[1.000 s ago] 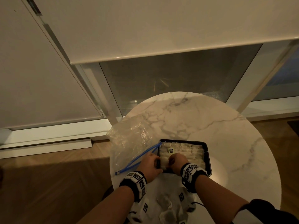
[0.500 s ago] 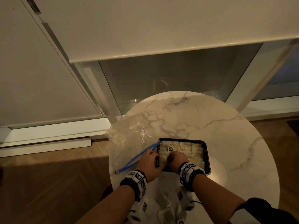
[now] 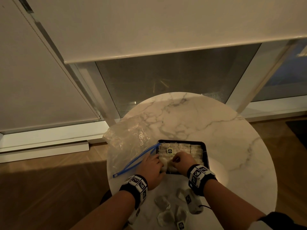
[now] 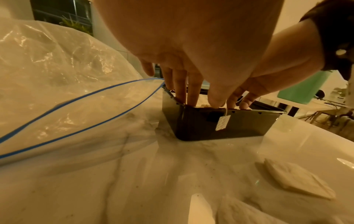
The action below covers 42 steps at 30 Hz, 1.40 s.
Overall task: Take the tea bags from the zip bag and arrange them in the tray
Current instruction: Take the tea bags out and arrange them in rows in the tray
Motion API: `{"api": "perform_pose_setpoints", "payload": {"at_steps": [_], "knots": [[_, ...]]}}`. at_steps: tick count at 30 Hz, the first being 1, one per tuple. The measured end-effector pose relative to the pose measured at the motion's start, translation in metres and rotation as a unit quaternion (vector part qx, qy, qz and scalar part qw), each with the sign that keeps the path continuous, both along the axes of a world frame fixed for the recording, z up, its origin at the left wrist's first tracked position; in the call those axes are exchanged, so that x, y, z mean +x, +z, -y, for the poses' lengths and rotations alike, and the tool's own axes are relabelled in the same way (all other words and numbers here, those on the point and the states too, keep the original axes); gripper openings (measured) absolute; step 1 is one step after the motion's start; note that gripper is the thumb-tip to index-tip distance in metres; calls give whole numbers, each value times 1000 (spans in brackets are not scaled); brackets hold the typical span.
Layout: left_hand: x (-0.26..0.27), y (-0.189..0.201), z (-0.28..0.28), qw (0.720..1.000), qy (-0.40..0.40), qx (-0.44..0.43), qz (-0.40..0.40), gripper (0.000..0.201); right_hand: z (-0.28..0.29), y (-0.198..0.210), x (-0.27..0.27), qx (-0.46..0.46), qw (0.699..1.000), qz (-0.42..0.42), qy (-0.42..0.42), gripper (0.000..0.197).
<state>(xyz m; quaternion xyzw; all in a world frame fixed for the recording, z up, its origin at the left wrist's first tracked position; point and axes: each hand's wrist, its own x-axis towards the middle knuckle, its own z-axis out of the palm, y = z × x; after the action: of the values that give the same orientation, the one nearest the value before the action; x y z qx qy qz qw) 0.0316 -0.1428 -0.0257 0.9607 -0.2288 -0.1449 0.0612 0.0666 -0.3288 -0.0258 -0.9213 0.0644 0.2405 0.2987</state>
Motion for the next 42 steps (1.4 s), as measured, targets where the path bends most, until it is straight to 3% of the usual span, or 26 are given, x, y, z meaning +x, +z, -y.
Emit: {"api": "perform_pose_setpoints", "payload": {"at_steps": [4, 8, 15, 23, 30, 42], "knots": [[-5, 0, 8, 998, -38, 56, -12, 56, 6, 4, -6, -7, 1000, -2, 6, 14], [-6, -5, 17, 996, -36, 82, -1, 61, 11, 9, -14, -32, 997, -25, 63, 22], [-6, 1, 26, 996, -18, 83, 3, 39, 13, 7, -26, -46, 991, -49, 116, 28], [-1, 10, 30, 994, -27, 102, 0, 32, 8, 3, -30, -37, 985, -30, 167, 27], [0, 1, 28, 994, -23, 88, -52, 36, 7, -1, -28, -59, 985, -3, 161, 23], [1, -7, 31, 993, -12, 89, -83, 39, 8, -4, -29, -85, 979, -59, 178, 44]]}}
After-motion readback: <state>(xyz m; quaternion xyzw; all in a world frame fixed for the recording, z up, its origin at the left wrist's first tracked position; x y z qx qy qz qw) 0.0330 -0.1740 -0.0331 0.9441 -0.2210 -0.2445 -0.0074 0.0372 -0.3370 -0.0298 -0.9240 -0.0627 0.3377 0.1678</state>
